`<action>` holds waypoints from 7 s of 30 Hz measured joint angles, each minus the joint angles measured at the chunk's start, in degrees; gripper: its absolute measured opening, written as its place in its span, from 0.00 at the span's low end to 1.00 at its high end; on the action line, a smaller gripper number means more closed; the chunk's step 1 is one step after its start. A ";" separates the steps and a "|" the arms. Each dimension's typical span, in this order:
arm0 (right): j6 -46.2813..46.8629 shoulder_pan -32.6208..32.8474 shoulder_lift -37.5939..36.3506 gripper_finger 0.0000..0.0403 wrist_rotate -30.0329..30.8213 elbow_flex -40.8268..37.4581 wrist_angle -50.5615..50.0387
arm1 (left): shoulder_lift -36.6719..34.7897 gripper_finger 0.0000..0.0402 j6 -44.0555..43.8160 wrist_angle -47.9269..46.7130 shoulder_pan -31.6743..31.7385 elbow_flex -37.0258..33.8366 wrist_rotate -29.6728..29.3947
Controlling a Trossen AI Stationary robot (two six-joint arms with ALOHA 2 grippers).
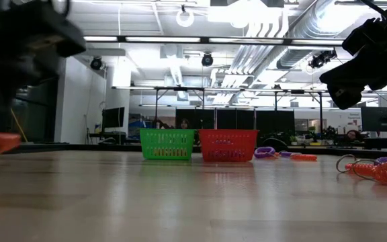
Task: Sort spring keychains
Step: Put the orange spring keychain into the green bin, then put the purple spring keychain into the orange bin
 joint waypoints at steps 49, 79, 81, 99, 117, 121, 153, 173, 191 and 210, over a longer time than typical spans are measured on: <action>0.00 0.00 0.00 0.03 0.00 0.00 0.00 | -8.13 0.05 112.72 8.66 56.88 8.07 8.96; 0.00 0.00 0.00 0.03 -0.01 0.00 0.00 | -6.84 0.08 120.88 11.33 56.88 8.13 14.43; 0.00 0.02 0.00 0.03 -0.01 0.00 0.01 | -6.84 0.12 120.90 10.99 56.88 8.13 14.32; 0.00 0.01 0.01 0.03 0.00 0.00 0.00 | -3.41 0.32 120.38 11.31 56.88 8.07 14.42; 0.00 0.02 0.00 0.03 0.00 0.00 0.00 | -4.18 0.31 118.60 11.28 57.36 8.07 16.70; 0.00 0.00 0.02 0.03 0.00 0.00 0.00 | -6.01 0.31 118.67 10.92 58.63 8.14 17.81; 0.00 0.00 0.02 0.03 0.02 0.00 0.00 | -54.42 0.31 92.86 37.18 68.91 -37.30 26.17; 0.00 0.00 0.02 0.03 -0.01 0.00 0.00 | -81.61 0.31 80.41 37.04 68.88 -49.97 23.07; 0.00 0.01 0.02 0.03 0.00 0.00 0.00 | -84.61 0.31 83.72 34.46 47.56 -51.41 -3.23; 0.00 0.00 0.02 0.03 -0.02 0.00 0.02 | -89.61 0.31 84.91 30.22 46.42 -51.41 -6.74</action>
